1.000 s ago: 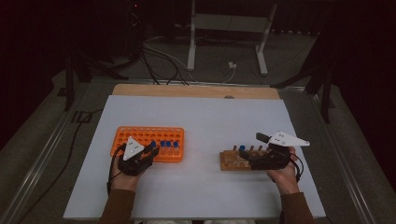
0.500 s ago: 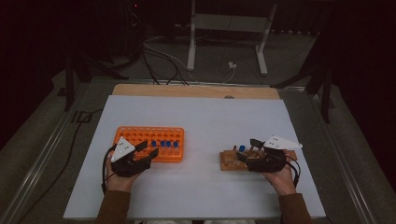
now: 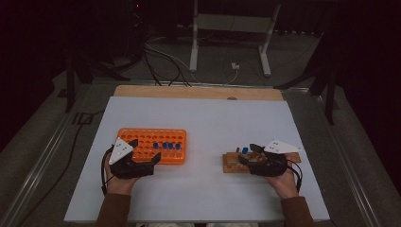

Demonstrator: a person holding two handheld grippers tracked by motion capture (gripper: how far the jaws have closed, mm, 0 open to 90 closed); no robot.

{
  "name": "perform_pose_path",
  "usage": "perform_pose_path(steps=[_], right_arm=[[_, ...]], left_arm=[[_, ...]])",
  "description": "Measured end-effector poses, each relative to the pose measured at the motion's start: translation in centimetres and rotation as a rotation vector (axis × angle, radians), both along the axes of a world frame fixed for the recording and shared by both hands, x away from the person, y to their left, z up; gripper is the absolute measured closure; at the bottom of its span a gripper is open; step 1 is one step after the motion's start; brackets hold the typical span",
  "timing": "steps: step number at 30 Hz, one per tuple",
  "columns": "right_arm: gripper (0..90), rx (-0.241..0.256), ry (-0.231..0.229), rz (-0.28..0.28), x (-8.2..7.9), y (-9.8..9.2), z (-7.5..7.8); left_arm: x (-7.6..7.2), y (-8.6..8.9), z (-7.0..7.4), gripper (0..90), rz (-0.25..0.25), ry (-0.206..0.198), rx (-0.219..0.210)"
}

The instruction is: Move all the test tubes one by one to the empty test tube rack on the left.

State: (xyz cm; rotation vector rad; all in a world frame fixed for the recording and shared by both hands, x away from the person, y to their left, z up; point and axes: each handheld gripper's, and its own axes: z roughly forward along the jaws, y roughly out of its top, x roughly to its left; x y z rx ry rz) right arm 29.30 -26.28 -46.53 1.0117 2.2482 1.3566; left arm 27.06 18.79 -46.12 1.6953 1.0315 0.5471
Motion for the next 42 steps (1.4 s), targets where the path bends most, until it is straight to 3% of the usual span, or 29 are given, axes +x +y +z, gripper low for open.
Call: perform_pose_path(steps=[4, 11, 15, 19, 42], right_arm=[[44.9, -0.004, -0.002, 0.016, -0.1, 0.0, -0.1], [67.6, -0.018, -0.043, 0.03, -0.4, 0.2, 0.0], [75.3, -0.027, -0.056, 0.055, -0.5, 0.6, 0.0], [76.9, -0.034, -0.062, 0.081, -0.6, 0.9, 0.0], [77.3, -0.052, -0.063, 0.069, -0.7, 1.3, 0.2]], left_arm=[[0.0, 0.0, 0.0, 1.1, 0.003, 0.001, -0.003], [0.1, 0.0, 0.0, 1.1, 0.004, 0.0, -0.005], [0.1, -0.1, 0.0, 1.1, 0.003, 0.0, -0.003], [0.1, -0.2, 0.0, 1.1, 0.003, 0.001, -0.001], [0.2, -0.3, 0.0, 0.6, 0.003, 0.006, 0.009]])
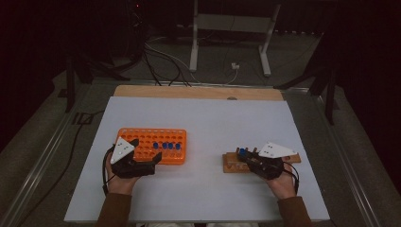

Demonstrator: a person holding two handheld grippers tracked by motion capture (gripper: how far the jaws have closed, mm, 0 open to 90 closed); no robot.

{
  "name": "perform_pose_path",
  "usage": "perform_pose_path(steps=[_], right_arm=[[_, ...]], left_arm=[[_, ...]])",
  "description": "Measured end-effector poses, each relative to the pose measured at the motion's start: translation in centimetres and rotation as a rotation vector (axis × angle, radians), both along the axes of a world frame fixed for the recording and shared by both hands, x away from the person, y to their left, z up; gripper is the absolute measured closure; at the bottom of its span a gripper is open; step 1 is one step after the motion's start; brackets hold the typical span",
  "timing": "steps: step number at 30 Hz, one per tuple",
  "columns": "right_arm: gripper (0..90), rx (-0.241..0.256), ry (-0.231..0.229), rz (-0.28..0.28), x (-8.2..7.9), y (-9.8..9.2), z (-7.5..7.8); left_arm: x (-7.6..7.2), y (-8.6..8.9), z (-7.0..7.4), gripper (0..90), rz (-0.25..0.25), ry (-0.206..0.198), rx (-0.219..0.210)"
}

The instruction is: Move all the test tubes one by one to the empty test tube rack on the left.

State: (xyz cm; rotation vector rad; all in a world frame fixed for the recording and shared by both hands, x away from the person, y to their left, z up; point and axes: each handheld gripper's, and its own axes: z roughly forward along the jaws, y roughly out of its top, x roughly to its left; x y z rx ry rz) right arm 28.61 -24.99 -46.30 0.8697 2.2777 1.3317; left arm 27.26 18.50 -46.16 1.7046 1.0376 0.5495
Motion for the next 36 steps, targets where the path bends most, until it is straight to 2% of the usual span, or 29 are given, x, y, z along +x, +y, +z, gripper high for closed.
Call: perform_pose_path(steps=[18, 23, 36], right_arm=[[77.4, 0.053, -0.004, -0.023, -0.1, -0.4, 1.3], [77.4, 0.069, -0.004, -0.025, -0.1, -0.5, 2.0], [77.4, 0.076, -0.015, -0.016, -0.4, -0.5, 3.9]], left_arm=[[0.0, 0.0, -0.1, 0.7, -0.003, 0.003, -0.002], [0.1, -0.1, -0.1, 0.7, -0.01, 0.009, -0.002], [0.2, -0.1, 0.0, 0.7, -0.006, 0.007, -0.003]])
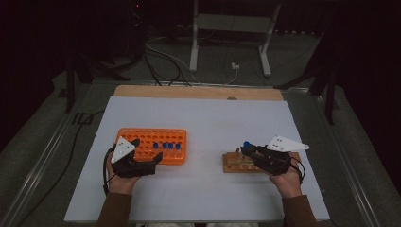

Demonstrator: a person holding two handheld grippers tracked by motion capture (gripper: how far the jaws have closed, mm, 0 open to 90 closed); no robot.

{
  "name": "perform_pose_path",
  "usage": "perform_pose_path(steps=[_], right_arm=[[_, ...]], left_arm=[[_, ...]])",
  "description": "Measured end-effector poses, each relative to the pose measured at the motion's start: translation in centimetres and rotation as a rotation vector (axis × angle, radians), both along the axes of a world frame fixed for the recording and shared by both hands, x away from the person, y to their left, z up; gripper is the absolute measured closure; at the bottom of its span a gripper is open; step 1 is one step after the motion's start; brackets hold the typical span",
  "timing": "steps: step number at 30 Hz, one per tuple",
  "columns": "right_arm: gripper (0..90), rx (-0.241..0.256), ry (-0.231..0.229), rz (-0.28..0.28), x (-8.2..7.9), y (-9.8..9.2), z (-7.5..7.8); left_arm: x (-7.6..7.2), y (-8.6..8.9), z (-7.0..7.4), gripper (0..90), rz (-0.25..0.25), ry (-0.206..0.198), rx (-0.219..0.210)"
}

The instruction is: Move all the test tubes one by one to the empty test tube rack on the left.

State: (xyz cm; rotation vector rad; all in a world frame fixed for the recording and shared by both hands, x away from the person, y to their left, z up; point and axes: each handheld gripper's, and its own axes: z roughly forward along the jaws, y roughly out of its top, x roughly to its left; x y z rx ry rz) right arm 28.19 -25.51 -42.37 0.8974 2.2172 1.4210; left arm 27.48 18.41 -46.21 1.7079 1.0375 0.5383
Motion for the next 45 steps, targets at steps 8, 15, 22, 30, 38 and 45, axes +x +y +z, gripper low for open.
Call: perform_pose_path(steps=[8, 15, 22, 30, 38, 45], right_arm=[[77.4, 0.02, -0.022, 0.0, 0.0, -0.5, 1.9], [77.4, 0.031, -0.032, -0.005, 0.2, -0.3, 2.9], [77.4, 0.024, -0.025, -0.008, 0.8, 0.5, 3.3], [77.4, 0.025, -0.014, -0.005, 1.7, 1.6, 3.9], [77.4, 0.034, 0.003, 0.02, 2.3, 3.2, 3.9], [77.4, 0.032, 0.008, 0.047, 2.6, 4.9, 4.0]], left_arm=[[0.1, 0.0, 0.7, 0.7, 0.006, -0.013, 0.001], [0.3, -0.4, 1.1, 0.7, -0.001, -0.011, 0.012], [0.3, -1.1, 1.8, 0.7, -0.038, -0.018, 0.021], [0.3, -2.1, 2.7, 0.8, -0.091, -0.031, 0.002], [0.7, -3.5, 3.4, 0.7, -0.126, -0.034, -0.003], [1.2, -4.5, 3.5, 0.7, -0.15, -0.023, -0.014]])
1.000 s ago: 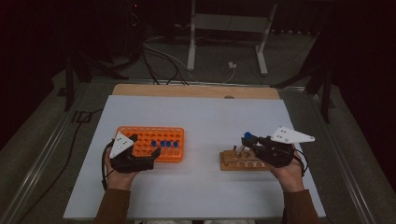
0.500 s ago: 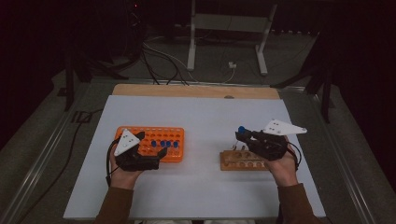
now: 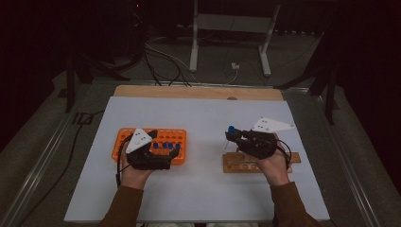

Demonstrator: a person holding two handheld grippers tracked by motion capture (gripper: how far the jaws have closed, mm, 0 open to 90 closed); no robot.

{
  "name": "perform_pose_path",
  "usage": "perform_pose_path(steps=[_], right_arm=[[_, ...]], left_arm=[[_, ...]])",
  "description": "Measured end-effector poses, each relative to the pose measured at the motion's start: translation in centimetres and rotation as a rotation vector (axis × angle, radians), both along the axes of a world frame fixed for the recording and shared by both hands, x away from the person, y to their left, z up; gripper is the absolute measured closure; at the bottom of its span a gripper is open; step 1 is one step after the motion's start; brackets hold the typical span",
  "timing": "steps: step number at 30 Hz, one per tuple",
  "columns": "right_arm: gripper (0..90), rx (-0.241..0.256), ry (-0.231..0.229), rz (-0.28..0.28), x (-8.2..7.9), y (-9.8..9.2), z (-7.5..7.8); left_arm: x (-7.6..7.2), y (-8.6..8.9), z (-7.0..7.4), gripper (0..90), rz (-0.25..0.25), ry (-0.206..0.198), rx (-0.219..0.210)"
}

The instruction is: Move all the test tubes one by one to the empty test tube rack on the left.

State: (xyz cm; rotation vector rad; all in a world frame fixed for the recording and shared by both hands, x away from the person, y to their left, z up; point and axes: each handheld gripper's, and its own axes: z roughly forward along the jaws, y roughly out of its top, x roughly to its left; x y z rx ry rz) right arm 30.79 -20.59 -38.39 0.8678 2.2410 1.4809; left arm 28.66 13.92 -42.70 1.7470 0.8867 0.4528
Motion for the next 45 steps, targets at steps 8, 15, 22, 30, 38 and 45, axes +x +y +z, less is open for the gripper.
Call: perform_pose_path(steps=[8, 15, 22, 30, 38, 45], right_arm=[[77.3, -0.003, 0.009, 0.029, 0.2, 1.8, 0.0], [77.3, -0.016, 0.015, 0.045, 0.5, 3.2, 0.2], [77.3, -0.026, 0.028, 0.058, 0.9, 4.4, 0.1], [77.2, -0.021, 0.042, 0.069, 1.1, 5.6, -0.2], [77.2, -0.025, 0.044, 0.088, 1.0, 6.8, -0.1], [77.2, -0.023, 0.042, 0.105, 0.9, 7.6, -0.1]], left_arm=[[0.2, -1.2, 0.2, 0.8, -0.035, 0.009, -0.01], [0.5, -2.4, 0.2, 1.4, -0.063, 0.03, 0.004], [0.7, -3.3, 0.0, 7.0, -0.054, 0.029, 0.018], [0.7, -4.3, 0.0, 17.3, -0.065, 0.006, 0.019], [0.6, -5.6, 0.0, 35.3, -0.083, -0.015, 0.051], [0.7, -6.2, -0.2, 54.4, -0.135, -0.012, 0.049]])
